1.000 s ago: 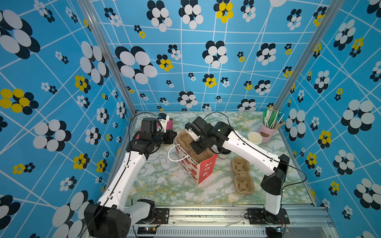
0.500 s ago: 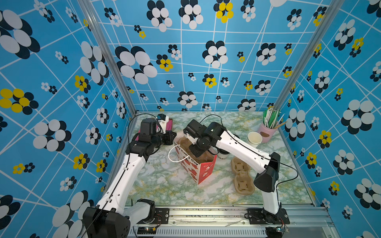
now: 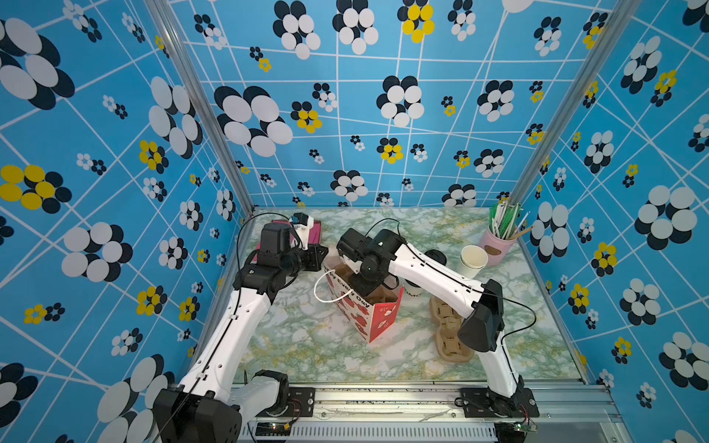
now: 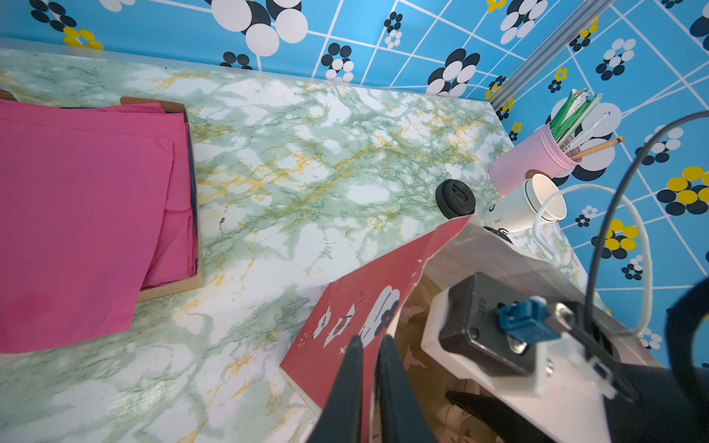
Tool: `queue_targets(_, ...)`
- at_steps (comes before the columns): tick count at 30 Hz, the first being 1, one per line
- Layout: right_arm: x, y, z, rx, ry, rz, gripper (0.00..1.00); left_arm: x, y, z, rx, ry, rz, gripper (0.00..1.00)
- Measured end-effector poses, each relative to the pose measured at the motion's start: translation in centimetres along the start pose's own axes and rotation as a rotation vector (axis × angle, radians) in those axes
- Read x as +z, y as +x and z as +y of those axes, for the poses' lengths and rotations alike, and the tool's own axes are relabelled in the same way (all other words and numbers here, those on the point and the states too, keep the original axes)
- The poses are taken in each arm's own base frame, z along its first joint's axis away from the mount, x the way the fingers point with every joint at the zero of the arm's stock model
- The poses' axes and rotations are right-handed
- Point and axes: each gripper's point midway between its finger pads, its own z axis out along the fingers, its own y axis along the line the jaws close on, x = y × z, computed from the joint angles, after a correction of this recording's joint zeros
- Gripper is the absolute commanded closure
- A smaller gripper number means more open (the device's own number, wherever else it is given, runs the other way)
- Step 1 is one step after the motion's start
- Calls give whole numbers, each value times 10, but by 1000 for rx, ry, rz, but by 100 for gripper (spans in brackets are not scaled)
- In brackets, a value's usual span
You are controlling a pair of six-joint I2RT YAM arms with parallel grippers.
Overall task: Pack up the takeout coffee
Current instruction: 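Lower the carrier into the bag with the right gripper while the left holds the rim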
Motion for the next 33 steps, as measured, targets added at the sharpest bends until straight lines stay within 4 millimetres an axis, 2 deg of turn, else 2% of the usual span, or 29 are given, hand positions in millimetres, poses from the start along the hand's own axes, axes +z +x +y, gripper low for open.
queue_targets(10, 36, 5, 5, -12, -5, 79, 84, -1, 2, 0, 1, 1, -2, 88)
queue_targets(18, 51, 9, 6, -25, -6, 115, 84, -1, 1, 0, 2, 1, -5, 87)
queue_targets(23, 67, 13, 7, -34, -1, 153, 84, -1, 1, 0, 2, 1, -5, 87)
queue_targets(33, 76, 15, 8, -38, -3, 168, 84, 0, 3, 1, 1, 1, -3, 87)
